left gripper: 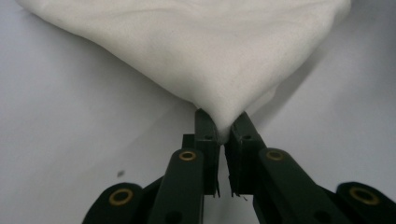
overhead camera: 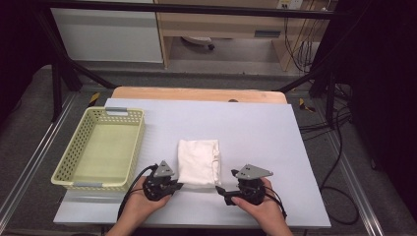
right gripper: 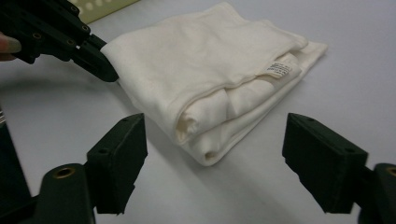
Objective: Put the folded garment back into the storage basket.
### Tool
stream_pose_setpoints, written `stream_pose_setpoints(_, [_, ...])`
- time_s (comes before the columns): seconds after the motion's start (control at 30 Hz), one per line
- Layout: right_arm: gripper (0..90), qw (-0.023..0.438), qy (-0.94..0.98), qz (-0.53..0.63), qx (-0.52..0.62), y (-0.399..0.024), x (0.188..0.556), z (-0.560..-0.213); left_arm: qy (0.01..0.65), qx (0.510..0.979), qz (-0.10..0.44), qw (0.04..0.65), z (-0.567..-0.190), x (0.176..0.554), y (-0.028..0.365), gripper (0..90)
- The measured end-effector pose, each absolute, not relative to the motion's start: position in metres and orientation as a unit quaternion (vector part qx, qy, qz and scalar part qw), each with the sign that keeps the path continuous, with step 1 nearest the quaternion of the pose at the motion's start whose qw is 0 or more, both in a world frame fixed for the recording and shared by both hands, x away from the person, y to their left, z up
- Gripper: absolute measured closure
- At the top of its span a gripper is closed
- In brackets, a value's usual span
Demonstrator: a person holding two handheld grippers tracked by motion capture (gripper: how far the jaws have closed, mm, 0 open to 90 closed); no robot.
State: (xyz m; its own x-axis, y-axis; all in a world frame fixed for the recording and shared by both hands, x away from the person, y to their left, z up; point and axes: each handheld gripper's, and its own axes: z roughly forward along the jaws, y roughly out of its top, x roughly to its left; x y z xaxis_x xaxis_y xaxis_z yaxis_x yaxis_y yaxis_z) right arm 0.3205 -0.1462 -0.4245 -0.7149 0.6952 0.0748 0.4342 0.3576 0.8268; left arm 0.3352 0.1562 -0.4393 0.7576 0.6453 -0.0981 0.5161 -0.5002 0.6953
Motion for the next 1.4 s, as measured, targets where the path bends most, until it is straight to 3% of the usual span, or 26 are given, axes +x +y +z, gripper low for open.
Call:
stream_pose_setpoints(0.03, [27.9,0.138,0.813,0.451,0.342,-0.139,0.317,-0.425,0.337,0.861,0.089,0.371,-0.439,0.330,0.160,81.7])
stream_pose_setpoints(0.1, [29.1,0.122,0.811,0.459,0.341,-0.131,0.314,-0.425,0.338,0.857,0.103,0.375,-0.438,0.320,0.166,72.0])
stream_pose_setpoints(0.13, [29.1,0.122,0.811,0.459,0.341,-0.131,0.314,-0.425,0.339,0.854,0.110,0.379,-0.438,0.315,0.168,72.0])
stream_pose_setpoints(0.17, [29.2,0.120,0.811,0.461,0.339,-0.128,0.313,-0.425,0.338,0.851,0.115,0.386,-0.437,0.310,0.169,63.6])
stream_pose_setpoints(0.2, [29.0,0.118,0.816,0.457,0.333,-0.121,0.312,-0.426,0.338,0.849,0.118,0.389,-0.436,0.308,0.169,48.6])
stream_pose_setpoints(0.33, [30.2,0.127,0.820,0.444,0.337,-0.115,0.313,-0.432,0.337,0.833,0.143,0.415,-0.429,0.306,0.166,31.9])
stream_pose_setpoints(0.53, [34.2,0.124,0.830,0.412,0.355,-0.110,0.325,-0.451,0.355,0.813,0.149,0.436,-0.426,0.312,0.166,20.0])
stream_pose_setpoints(0.57, [41.5,0.116,0.831,0.411,0.356,-0.111,0.327,-0.454,0.357,0.810,0.151,0.439,-0.425,0.312,0.167,15.8])
stream_pose_setpoints(0.7, [46.2,0.100,0.831,0.413,0.358,-0.109,0.327,-0.457,0.367,0.798,0.160,0.450,-0.425,0.312,0.172,13.5])
stream_pose_setpoints(0.8, [54.2,0.128,0.837,0.405,0.345,-0.103,0.323,-0.459,0.376,0.788,0.155,0.461,-0.424,0.315,0.173,12.6])
stream_pose_setpoints(0.83, [62.7,0.145,0.843,0.396,0.335,-0.101,0.323,-0.459,0.378,0.787,0.154,0.462,-0.423,0.315,0.174,12.5])
stream_pose_setpoints(0.87, [62.7,0.145,0.843,0.396,0.335,-0.101,0.323,-0.459,0.378,0.787,0.155,0.463,-0.424,0.316,0.175,12.5])
stream_pose_setpoints(0.9, [72.0,0.146,0.843,0.400,0.329,-0.100,0.324,-0.460,0.378,0.787,0.156,0.462,-0.424,0.316,0.176,12.2])
stream_pose_setpoints(1.0, [79.2,0.147,0.842,0.407,0.322,-0.100,0.324,-0.460,0.386,0.779,0.155,0.469,-0.421,0.316,0.181,11.8])
stream_pose_setpoints(1.4, [80.1,0.123,0.850,0.406,0.312,-0.115,0.315,-0.449,0.399,0.766,0.177,0.472,-0.421,0.316,0.184,9.4])
